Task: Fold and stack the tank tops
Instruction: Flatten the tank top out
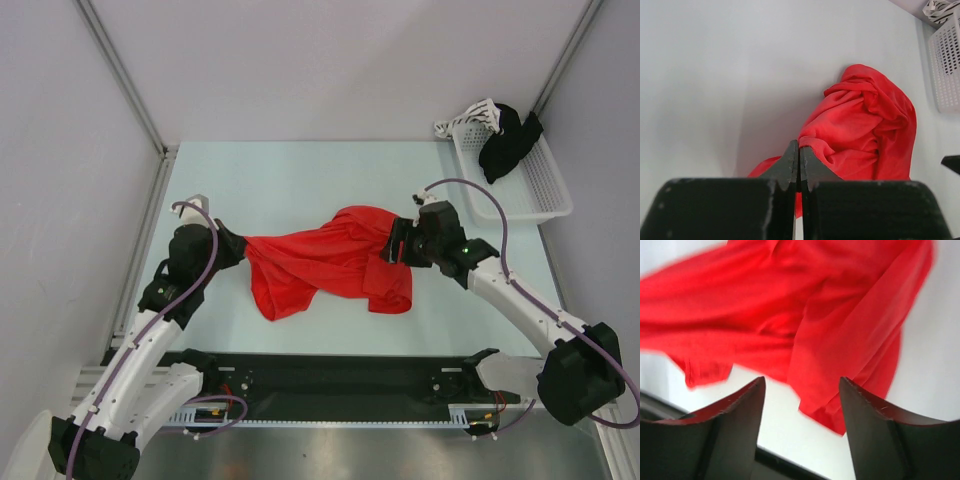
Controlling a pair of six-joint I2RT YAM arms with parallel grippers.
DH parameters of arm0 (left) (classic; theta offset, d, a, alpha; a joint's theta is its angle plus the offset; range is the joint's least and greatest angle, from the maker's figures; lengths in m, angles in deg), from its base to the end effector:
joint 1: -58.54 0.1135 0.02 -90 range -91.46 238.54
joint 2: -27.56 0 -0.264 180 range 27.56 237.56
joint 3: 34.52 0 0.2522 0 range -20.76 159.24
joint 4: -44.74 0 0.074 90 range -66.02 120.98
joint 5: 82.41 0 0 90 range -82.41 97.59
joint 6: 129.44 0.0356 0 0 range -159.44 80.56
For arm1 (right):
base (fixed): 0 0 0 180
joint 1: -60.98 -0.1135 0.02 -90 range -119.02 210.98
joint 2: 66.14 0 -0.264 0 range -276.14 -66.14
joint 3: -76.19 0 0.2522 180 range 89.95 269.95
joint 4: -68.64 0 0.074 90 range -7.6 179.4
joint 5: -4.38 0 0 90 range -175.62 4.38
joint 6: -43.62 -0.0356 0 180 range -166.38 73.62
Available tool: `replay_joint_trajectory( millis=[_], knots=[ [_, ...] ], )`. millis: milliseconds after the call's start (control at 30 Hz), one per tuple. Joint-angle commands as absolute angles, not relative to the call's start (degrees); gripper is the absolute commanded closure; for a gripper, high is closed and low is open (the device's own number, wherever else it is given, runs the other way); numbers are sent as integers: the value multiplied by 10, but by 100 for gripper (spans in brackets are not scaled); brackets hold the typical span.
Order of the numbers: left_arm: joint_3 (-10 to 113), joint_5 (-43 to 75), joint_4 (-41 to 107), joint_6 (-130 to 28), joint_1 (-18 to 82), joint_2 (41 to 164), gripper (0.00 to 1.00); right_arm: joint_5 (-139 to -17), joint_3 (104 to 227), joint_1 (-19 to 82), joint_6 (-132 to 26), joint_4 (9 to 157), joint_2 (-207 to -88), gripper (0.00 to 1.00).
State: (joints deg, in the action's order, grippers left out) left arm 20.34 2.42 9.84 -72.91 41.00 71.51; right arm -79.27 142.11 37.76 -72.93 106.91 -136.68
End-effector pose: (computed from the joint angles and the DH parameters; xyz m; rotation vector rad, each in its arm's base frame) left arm 0.1703 -0.0505 0.3000 -0.3385 1.9918 -0.4825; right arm 0.2407 0.1075 0.2677 0.0116 2.3823 0.5567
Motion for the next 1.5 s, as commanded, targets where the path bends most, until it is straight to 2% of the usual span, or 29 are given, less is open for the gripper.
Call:
replay_joint_trajectory(
  millis=[0, 100, 300, 333, 367, 400, 433, 467, 500, 567, 633, 767, 800, 833, 867, 900, 933, 967, 1033, 1100, 1233, 1333, 1400, 1433, 1467],
  knots=[
    [189, 32, 133, -727, 415, 718, 100, -817, 1374, 332, -741, 1034, -1333, 32],
    [175, 34, 143, -732, 415, 712, 100, -832, 1356, 311, -745, 1029, -1356, 25],
    [159, 32, 145, -729, 415, 703, 100, -896, 1353, 278, -756, 1028, -1429, 21],
    [156, 33, 147, -729, 415, 701, 100, -900, 1353, 277, -756, 1021, -1439, 22],
    [148, 34, 150, -730, 415, 701, 100, -901, 1354, 276, -756, 1019, -1454, 31],
    [144, 35, 155, -732, 415, 699, 100, -901, 1359, 277, -753, 1018, -1463, 66],
    [139, 37, 160, -733, 415, 696, 100, -905, 1364, 277, -750, 1023, -1468, 82],
    [129, 39, 163, -734, 415, 695, 100, -926, 1371, 278, -746, 1031, -1473, 98],
    [126, 38, 167, -735, 415, 695, 100, -938, 1378, 290, -742, 1050, -1469, 100],
    [119, 38, 166, -732, 415, 694, 100, -939, 1382, 327, -738, 1060, -1431, 100],
    [113, 36, 167, -732, 415, 694, 100, -923, 1385, 414, -731, 1071, -1394, 100],
    [96, 50, 191, -744, 415, 696, 100, -985, 1423, 510, -734, 1094, -1341, 100],
    [92, 56, 195, -746, 415, 700, 100, -997, 1430, 518, -739, 1095, -1340, 90],
    [90, 57, 197, -746, 415, 702, 100, -1012, 1437, 520, -741, 1096, -1342, 71],
    [91, 57, 198, -746, 415, 705, 100, -1008, 1451, 521, -741, 1100, -1347, 46],
    [92, 56, 196, -744, 415, 706, 100, -993, 1456, 519, -737, 1106, -1352, 29],
    [97, 50, 193, -742, 415, 708, 100, -981, 1458, 515, -732, 1105, -1352, 27],
    [97, 48, 188, -738, 415, 708, 100, -963, 1454, 492, -728, 1102, -1347, 27],
    [99, 42, 184, -735, 415, 705, 100, -922, 1432, 465, -715, 1087, -1329, 38],
    [99, 32, 182, -733, 415, 702, 100, -887, 1405, 424, -713, 1075, -1323, 41],
    [103, 26, 182, -728, 415, 707, 100, -874, 1365, 357, -716, 1076, -1338, 33],
    [107, 23, 181, -724, 415, 710, 100, -870, 1335, 311, -711, 1051, -1350, 37],
    [110, 22, 179, -723, 415, 711, 100, -870, 1333, 287, -705, 1043, -1372, 55],
    [111, 21, 179, -723, 415, 711, 100, -869, 1337, 282, -701, 1043, -1381, 59],
    [112, 21, 175, -721, 415, 711, 100, -874, 1341, 275, -700, 1045, -1398, 59]
  ],
)
